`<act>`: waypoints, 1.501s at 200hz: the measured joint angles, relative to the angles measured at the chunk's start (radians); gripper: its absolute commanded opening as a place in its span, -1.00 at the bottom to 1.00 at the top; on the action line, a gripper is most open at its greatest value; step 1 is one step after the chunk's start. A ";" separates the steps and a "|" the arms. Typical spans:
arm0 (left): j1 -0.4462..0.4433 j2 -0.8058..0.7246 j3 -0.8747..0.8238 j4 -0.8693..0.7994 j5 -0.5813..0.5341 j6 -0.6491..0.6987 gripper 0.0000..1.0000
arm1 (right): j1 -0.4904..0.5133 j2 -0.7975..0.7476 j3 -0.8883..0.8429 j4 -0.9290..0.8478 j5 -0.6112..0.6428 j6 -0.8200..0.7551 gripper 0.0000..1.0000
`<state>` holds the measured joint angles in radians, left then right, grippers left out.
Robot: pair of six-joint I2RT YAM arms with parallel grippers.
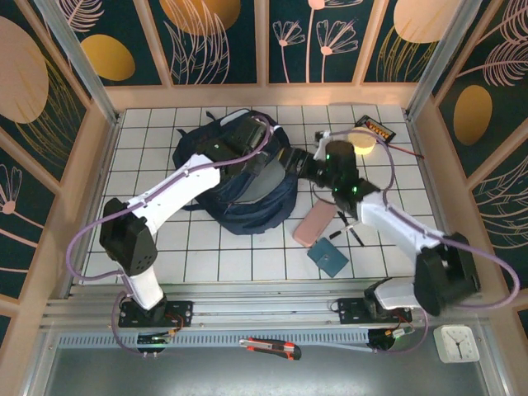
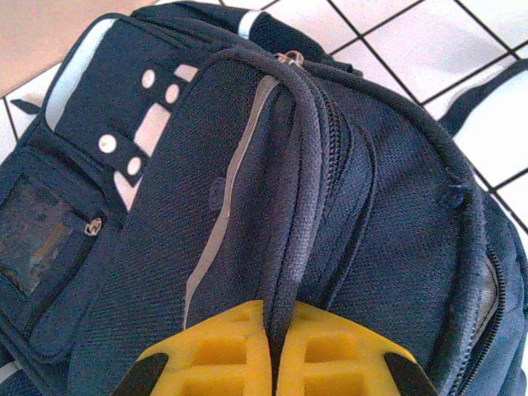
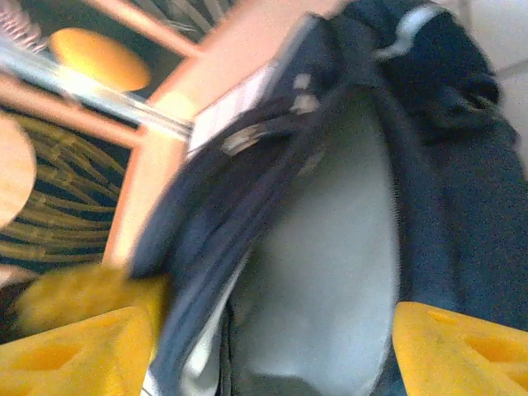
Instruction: Pack the student bag
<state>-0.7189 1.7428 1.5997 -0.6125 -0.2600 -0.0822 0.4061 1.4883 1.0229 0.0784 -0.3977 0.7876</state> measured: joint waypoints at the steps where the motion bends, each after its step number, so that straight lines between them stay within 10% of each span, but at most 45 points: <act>1: 0.000 -0.001 -0.002 0.000 0.001 0.000 -1.00 | -0.002 0.007 0.005 -0.005 -0.006 0.003 0.53; 62: 0.006 -0.045 -0.066 0.044 0.021 0.043 -1.00 | -0.013 0.275 0.238 -0.136 -0.266 0.232 0.53; 186: 0.013 -0.054 -0.127 0.115 0.024 0.082 -1.00 | 0.002 0.292 0.230 -0.084 -0.281 0.433 0.53; 300: 0.058 -0.086 -0.175 0.142 0.079 0.103 -1.00 | -0.083 0.076 0.254 -0.795 0.187 -0.039 0.99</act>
<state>-0.6605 1.6569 1.4250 -0.4709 -0.1814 0.0212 0.3233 1.5639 1.2770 -0.7162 -0.2104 0.7483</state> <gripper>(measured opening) 0.062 0.991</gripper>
